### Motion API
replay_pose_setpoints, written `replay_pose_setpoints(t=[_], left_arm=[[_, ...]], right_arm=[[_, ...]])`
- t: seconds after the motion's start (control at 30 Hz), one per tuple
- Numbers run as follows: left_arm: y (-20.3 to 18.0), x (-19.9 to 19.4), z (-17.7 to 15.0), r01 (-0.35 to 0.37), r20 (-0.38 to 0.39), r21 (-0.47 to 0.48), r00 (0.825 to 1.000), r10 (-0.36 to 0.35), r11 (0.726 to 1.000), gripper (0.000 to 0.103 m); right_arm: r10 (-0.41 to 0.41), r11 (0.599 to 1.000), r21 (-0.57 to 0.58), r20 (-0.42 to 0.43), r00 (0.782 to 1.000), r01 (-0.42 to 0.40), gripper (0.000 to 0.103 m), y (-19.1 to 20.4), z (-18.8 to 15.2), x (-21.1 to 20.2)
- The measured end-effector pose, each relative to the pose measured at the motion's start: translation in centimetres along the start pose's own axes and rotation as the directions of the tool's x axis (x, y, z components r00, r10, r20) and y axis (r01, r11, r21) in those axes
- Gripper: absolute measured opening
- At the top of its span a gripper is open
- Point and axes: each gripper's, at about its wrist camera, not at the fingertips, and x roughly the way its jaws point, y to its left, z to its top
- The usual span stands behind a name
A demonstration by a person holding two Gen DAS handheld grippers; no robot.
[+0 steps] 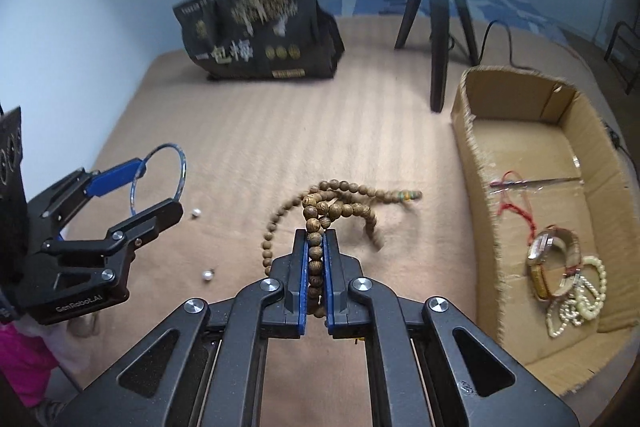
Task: Organize jewelry
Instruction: 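Carry the prayer beads and blue bangle into the cardboard box and open both tools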
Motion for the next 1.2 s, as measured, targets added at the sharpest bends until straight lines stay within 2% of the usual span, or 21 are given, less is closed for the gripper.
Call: replay_pose_setpoints(t=[0.2,0.67,0.93,1.2], left_arm=[[-1.1,-2.9,0.7,-0.002,0.045,0.014,0.999,0.001,1.0,0.074],[-4.9,-7.2,1.8,0.038,0.104,0.029,0.994,-0.041,0.999,0.074],[-8.3,-8.6,2.7,0.074,0.13,0.065,0.988,-0.082,0.995,0.074],[-11.9,-7.9,4.0,0.122,0.133,0.095,0.982,-0.134,0.988,0.074]], right_arm=[[0.011,1.0,0.017,0.072,0.997,-0.012,0.005,-0.5,0.6,-3.9],[0.034,0.999,0.028,0.172,0.985,-0.04,0.005,-1.6,0.4,-10.7],[0.03,0.998,0.04,0.233,0.972,-0.041,0.005,-3.5,0.6,-14.6],[-0.018,0.999,0.047,0.285,0.958,0.005,0.005,-6.4,1.7,-17.8]])
